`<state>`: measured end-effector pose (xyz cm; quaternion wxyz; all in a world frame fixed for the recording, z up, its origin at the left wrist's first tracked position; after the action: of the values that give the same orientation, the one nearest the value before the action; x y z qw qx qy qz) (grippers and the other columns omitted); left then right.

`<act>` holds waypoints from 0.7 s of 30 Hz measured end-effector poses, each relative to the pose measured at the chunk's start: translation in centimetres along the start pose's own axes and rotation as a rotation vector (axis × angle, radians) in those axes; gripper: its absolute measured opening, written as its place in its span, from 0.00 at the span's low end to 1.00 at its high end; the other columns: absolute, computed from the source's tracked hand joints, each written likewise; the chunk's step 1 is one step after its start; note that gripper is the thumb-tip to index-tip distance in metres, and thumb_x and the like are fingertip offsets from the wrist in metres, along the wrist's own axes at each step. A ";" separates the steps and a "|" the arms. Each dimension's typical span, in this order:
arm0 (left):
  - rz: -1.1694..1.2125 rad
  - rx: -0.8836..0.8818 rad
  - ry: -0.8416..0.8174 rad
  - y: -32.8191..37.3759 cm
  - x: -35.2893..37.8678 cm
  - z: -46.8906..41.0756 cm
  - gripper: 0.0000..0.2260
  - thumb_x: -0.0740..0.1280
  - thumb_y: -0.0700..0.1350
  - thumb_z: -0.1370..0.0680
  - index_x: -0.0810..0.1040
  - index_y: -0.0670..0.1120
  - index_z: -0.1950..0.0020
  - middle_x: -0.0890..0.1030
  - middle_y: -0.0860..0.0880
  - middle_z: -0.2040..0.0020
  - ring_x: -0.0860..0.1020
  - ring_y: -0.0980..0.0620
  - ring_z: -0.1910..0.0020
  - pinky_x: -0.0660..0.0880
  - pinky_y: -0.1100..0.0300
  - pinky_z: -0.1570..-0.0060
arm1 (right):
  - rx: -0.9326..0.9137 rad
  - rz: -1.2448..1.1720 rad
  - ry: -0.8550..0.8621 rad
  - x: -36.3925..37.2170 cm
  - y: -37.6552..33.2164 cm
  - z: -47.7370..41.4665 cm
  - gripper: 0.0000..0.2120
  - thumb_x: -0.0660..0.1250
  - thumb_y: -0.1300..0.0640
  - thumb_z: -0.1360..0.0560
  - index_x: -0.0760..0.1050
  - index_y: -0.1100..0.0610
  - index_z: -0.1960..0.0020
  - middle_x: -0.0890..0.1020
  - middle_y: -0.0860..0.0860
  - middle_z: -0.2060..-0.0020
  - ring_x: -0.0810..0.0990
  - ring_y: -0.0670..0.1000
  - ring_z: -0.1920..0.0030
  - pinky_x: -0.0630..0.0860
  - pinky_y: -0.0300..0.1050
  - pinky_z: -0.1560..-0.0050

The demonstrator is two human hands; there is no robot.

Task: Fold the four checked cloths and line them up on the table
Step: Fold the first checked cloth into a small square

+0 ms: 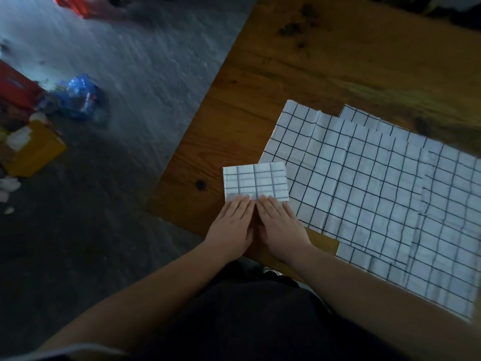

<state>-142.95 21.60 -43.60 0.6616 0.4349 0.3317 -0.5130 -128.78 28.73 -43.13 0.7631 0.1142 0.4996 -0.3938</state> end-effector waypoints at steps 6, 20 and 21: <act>-0.041 0.007 -0.029 -1.1 0.6 0.0 0.32 0.53 0.55 0.15 0.45 0.44 0.17 0.47 0.45 0.16 0.43 0.48 0.18 0.41 0.51 0.20 | 0.016 0.009 0.014 1.0 0.8 0.2 0.30 0.46 0.45 0.16 0.42 0.53 0.17 0.44 0.50 0.18 0.40 0.48 0.19 0.41 0.52 0.19; 0.064 0.025 0.138 -4.5 -3.4 -2.2 0.12 0.59 0.49 0.17 0.80 0.47 0.41 0.75 0.49 0.35 0.70 0.52 0.36 0.70 0.56 0.35 | 0.572 -0.597 0.309 -2.6 2.9 -2.5 0.17 0.67 0.53 0.21 0.71 0.53 0.34 0.73 0.49 0.40 0.71 0.49 0.40 0.75 0.51 0.37; 0.067 0.043 0.123 -4.6 -3.7 -2.9 0.12 0.61 0.49 0.17 0.81 0.46 0.41 0.73 0.48 0.33 0.69 0.51 0.34 0.71 0.55 0.35 | 0.614 -0.604 0.310 -2.9 3.0 -3.0 0.18 0.69 0.53 0.22 0.71 0.53 0.34 0.73 0.49 0.41 0.71 0.51 0.40 0.76 0.53 0.37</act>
<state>-148.34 25.26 -42.63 0.6472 0.4905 0.3461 -0.4698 -129.16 33.80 -42.76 0.4612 0.2419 0.4791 -0.7066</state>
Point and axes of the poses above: each hand's wrist, its own z-axis away from the middle knuckle, its own x-axis out of the palm, y = z × x, the point moved 2 cm from there along -z, towards the middle knuckle
